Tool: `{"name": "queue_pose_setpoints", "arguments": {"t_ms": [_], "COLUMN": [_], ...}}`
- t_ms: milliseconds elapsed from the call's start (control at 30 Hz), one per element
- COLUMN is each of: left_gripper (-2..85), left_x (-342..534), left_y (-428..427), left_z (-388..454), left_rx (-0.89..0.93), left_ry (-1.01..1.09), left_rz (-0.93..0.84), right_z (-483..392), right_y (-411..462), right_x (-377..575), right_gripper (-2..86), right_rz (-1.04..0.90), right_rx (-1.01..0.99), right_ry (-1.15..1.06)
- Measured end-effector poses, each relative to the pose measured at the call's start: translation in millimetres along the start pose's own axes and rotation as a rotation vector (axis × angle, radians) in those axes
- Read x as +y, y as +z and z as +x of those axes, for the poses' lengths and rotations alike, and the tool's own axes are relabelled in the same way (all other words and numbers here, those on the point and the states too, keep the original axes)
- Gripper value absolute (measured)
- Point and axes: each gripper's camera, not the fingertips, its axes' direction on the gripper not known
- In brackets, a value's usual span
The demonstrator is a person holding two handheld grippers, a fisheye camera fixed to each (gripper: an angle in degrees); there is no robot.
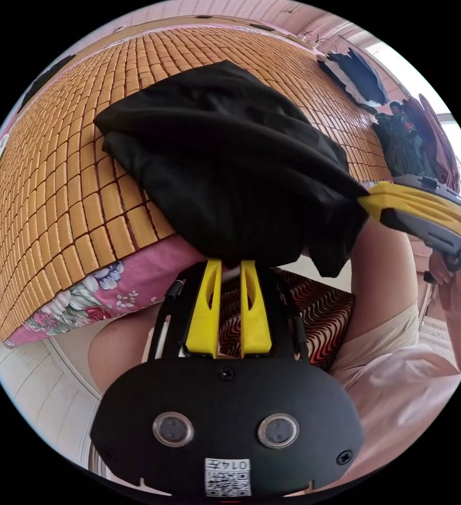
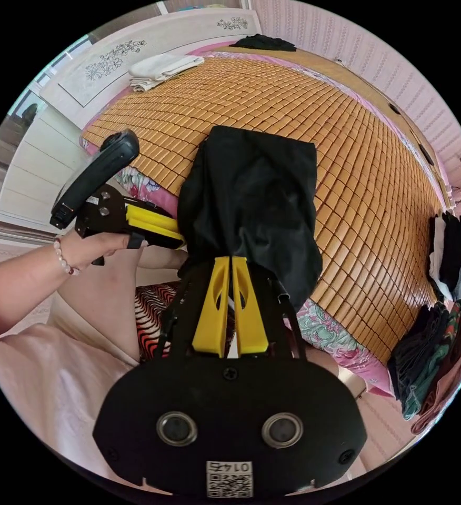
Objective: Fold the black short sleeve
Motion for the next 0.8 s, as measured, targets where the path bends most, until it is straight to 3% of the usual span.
{"name": "queue_pose_setpoints", "arguments": {"t_ms": [300, 600, 800], "left_gripper": [-0.8, -1.0, -0.9], "left_x": [12.8, 54.7, 16.5], "left_y": [-23.0, -117.7, -210.6], "left_z": [7.3, -23.4, -46.9], "left_rx": [-0.001, 0.027, -0.051], "left_ry": [0.039, 0.034, 0.045], "left_rz": [0.078, 0.261, 0.472], "right_z": [61.8, 117.8, 161.7], "right_y": [-60.3, -104.1, -121.6], "right_x": [58.2, 110.9, 145.2], "right_gripper": [-0.9, -0.9, -0.8], "right_rz": [0.103, 0.281, 0.374], "right_rx": [0.028, -0.071, -0.103], "right_ry": [0.139, 0.272, 0.366]}}
